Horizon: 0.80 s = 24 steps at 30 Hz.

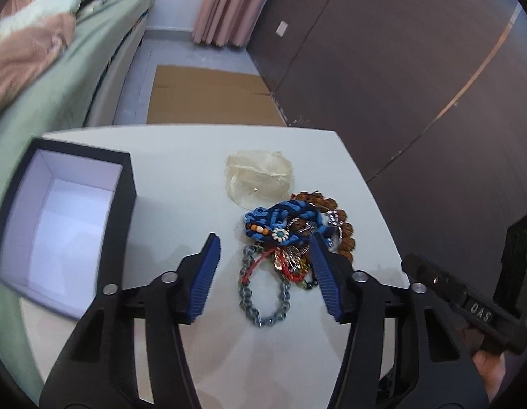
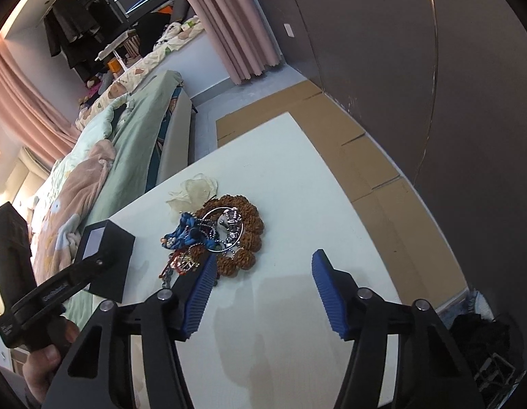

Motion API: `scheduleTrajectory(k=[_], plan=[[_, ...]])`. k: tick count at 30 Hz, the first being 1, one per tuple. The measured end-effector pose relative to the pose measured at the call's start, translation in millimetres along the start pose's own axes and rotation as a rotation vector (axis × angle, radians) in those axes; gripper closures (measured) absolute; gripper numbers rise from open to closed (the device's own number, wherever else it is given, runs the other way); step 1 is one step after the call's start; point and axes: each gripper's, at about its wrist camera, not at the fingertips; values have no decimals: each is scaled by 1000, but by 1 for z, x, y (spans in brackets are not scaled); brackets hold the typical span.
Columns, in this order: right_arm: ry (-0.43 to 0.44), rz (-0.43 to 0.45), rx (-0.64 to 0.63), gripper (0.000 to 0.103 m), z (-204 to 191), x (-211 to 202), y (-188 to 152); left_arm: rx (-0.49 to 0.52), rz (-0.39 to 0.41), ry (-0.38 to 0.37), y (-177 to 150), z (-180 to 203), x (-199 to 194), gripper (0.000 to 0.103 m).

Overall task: Organize jewelry
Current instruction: 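Reach the left gripper into the pile and grasp the blue knotted cord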

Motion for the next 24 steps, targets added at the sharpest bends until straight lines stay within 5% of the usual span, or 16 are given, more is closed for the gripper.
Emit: scheduleTrajectory(k=[10, 17, 21, 24], plan=[[50, -102, 74, 67, 4, 49, 3, -126, -71, -36, 7, -22, 49, 52], [114, -153, 146, 67, 0, 76, 7, -193, -97, -62, 6, -29, 58, 88], [116, -141, 158, 67, -4, 82, 12, -206, -79, -61, 7, -31, 48, 92], [105, -136, 170, 78, -2, 85, 13, -202, -52, -48, 6, -31, 34, 92]])
Point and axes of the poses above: each gripper's, at about its wrist camera, not at the fingertips, and x roughly the way its jaws point, z to its right, y to its top, and after that the axes turned 3 degrees about -y, right-handed
